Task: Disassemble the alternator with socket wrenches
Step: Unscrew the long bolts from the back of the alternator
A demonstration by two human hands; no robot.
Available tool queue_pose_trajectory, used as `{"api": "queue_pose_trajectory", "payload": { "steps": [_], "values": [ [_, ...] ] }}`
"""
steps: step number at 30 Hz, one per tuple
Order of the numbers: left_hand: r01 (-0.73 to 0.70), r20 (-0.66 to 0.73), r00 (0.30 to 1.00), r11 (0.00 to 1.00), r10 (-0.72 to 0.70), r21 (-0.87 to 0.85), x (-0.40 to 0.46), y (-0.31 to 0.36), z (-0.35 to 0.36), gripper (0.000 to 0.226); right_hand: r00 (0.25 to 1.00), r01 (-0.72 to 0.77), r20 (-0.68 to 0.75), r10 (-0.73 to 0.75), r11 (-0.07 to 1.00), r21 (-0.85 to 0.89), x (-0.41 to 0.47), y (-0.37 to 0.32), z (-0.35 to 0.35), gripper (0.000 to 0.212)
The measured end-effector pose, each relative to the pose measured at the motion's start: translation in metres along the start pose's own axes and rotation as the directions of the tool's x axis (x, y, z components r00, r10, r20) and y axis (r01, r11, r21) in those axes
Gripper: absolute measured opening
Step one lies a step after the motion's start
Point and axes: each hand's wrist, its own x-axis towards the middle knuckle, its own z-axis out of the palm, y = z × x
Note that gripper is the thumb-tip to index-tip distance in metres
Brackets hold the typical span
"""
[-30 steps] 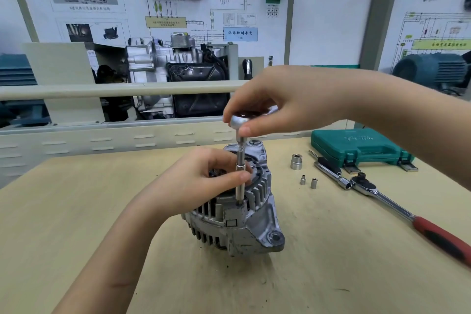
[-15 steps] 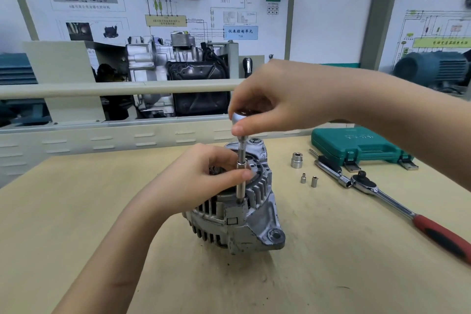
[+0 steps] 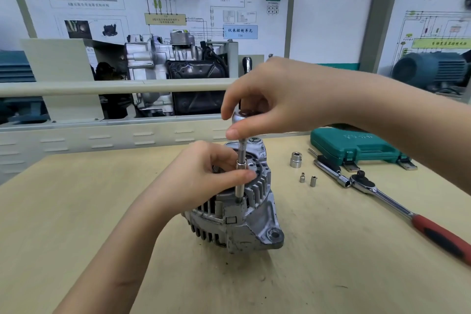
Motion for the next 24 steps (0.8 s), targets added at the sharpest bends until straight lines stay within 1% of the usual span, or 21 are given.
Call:
{"api": "queue_pose_trajectory", "payload": {
  "steps": [2, 5, 6, 8, 10, 12, 14, 16, 19, 22, 24],
  "values": [
    [0.022, 0.001, 1.0, 0.999, -0.022, -0.027, -0.0005, 0.0008, -0.0003, 0.046, 1.0, 0.01, 0.016, -0.01, 1.0, 0.012, -0.0008, 0.0007, -0.0005, 0.027],
    [0.041, 0.051, 0.998, 0.996, -0.037, -0.075, -0.0012, 0.0013, -0.0013, 0.033, 0.998, 0.025, 0.052, -0.028, 0.998, 0.058, -0.0024, 0.003, -0.0022, 0.024],
    [0.042, 0.063, 0.997, 0.996, -0.037, -0.08, -0.0011, 0.0007, -0.0016, 0.033, 0.997, 0.031, 0.064, -0.036, 0.996, 0.079, -0.0026, 0.0037, -0.0023, 0.025],
    [0.035, 0.056, 0.998, 0.997, -0.032, -0.065, -0.0011, -0.0012, -0.0017, 0.039, 0.996, 0.042, 0.071, -0.049, 0.993, 0.106, -0.0025, 0.0042, -0.0019, 0.025],
    [0.024, 0.038, 0.999, 0.998, -0.022, -0.054, -0.0008, -0.0026, -0.0013, 0.048, 0.997, 0.041, 0.058, -0.045, 0.996, 0.077, -0.0012, 0.0043, -0.0009, 0.026],
    [0.018, 0.022, 1.0, 0.999, -0.017, -0.047, -0.0003, -0.0022, -0.0008, 0.051, 0.999, 0.03, 0.038, -0.031, 0.999, 0.018, 0.0007, 0.0029, 0.0, 0.027],
    [0.022, 0.001, 1.0, 0.999, -0.022, -0.037, 0.0, -0.0006, 0.0005, 0.043, 1.0, 0.011, 0.017, -0.011, 0.999, -0.032, 0.0016, 0.0017, 0.0001, 0.029],
    [0.028, -0.019, 0.999, 0.999, -0.028, -0.036, 0.0004, 0.001, 0.0025, 0.035, 1.0, -0.013, -0.007, 0.013, 0.999, -0.04, 0.0017, 0.0014, 0.0001, 0.036],
    [0.032, -0.052, 0.998, 0.999, -0.034, -0.035, 0.0003, 0.0019, 0.0046, 0.035, 1.0, -0.007, -0.011, 0.007, 1.0, -0.024, 0.0011, 0.0018, 0.0007, 0.034],
    [0.034, -0.008, 0.999, 0.996, -0.035, -0.081, 0.0002, 0.0015, 0.0016, 0.029, 1.0, 0.012, 0.003, -0.012, 1.0, 0.026, -0.0006, 0.0037, 0.0, 0.026],
    [0.03, 0.039, 0.999, 0.992, -0.026, -0.124, -0.0001, 0.001, -0.001, 0.033, 0.999, 0.035, 0.023, -0.036, 0.997, 0.066, -0.0023, 0.0054, -0.0007, 0.024]
  ]
}}
